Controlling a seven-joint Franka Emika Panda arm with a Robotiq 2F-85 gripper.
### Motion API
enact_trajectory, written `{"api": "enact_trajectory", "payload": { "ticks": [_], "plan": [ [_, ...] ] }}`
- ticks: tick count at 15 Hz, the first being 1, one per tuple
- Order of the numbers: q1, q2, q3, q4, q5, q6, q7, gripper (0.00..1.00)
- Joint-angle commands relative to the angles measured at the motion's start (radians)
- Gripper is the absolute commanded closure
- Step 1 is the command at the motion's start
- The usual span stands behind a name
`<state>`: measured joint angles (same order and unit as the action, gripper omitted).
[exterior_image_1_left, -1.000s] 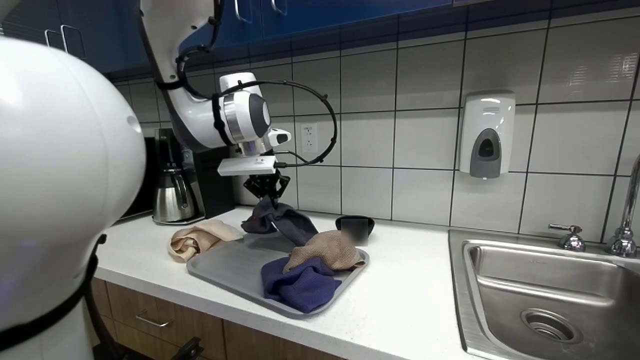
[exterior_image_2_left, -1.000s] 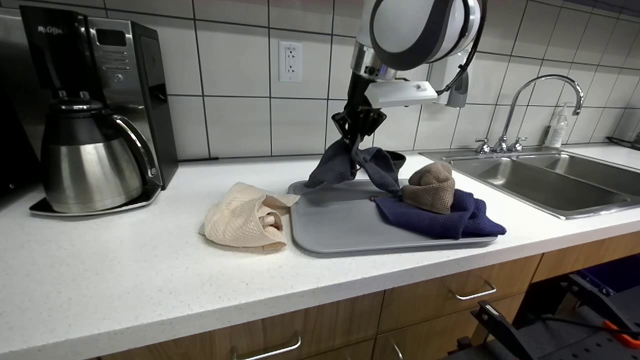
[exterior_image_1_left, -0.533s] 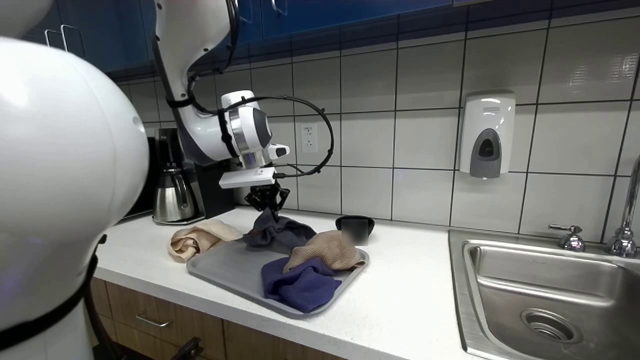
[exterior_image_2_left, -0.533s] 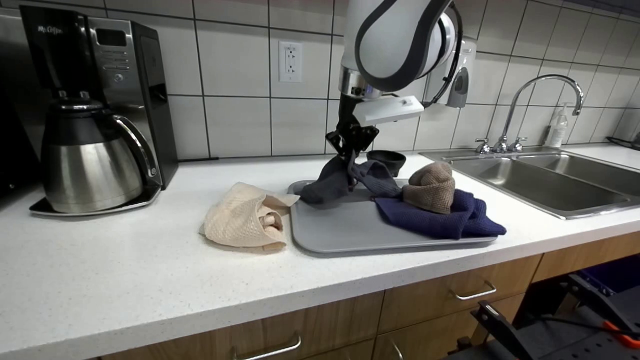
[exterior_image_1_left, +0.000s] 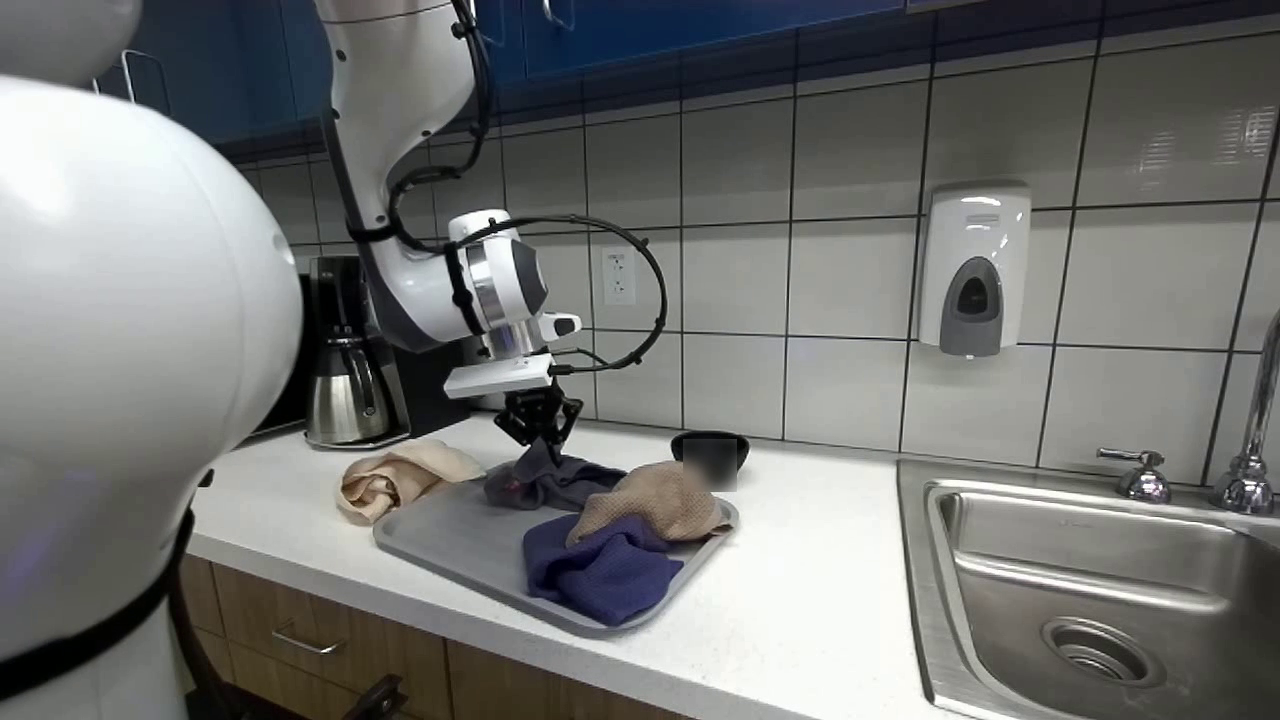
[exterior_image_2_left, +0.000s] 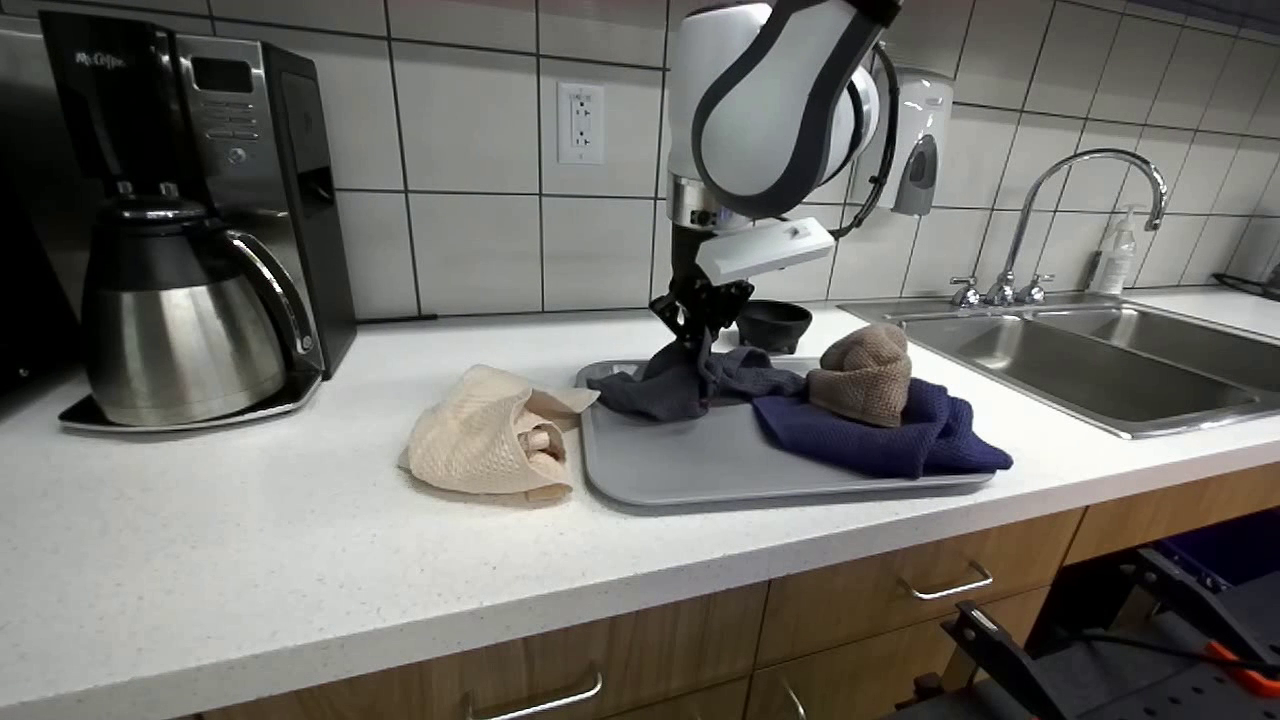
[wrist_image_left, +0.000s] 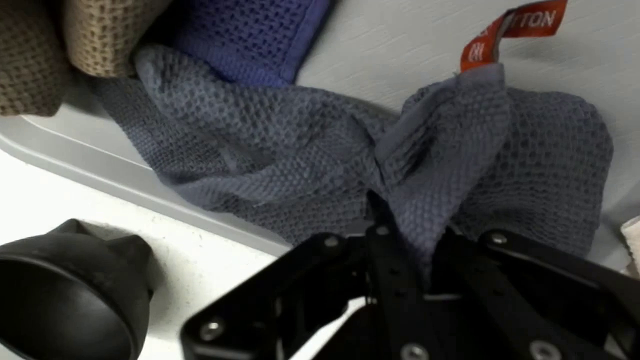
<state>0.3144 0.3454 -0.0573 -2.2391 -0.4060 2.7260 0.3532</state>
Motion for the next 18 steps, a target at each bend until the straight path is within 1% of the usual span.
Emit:
{"api": "enact_trajectory", "payload": {
  "ticks": [1, 2, 4, 7, 8, 10, 11, 14, 15, 18],
  "plan": [
    [0.018, 0.0, -0.016, 0.02, -0.032, -0.053, 0.018, 0.68],
    [0.013, -0.008, -0.011, 0.016, -0.024, -0.055, 0.008, 0.67],
    [0.003, -0.03, -0.003, 0.005, -0.012, -0.051, -0.009, 0.53],
    [-0.007, -0.06, 0.003, -0.006, -0.009, -0.043, -0.023, 0.3],
    [-0.011, -0.071, 0.006, -0.009, -0.007, -0.043, -0.03, 0.23],
    [-0.016, -0.09, 0.009, -0.015, -0.009, -0.039, -0.037, 0.06],
    [-0.017, -0.098, 0.01, -0.016, -0.011, -0.037, -0.038, 0.01],
    [-0.034, -0.123, 0.03, -0.021, 0.015, -0.043, -0.075, 0.0],
    [-0.021, -0.076, 0.017, 0.003, -0.008, -0.017, -0.026, 0.0],
    [-0.028, -0.088, 0.024, 0.0, -0.007, -0.019, -0.036, 0.0]
  ]
}}
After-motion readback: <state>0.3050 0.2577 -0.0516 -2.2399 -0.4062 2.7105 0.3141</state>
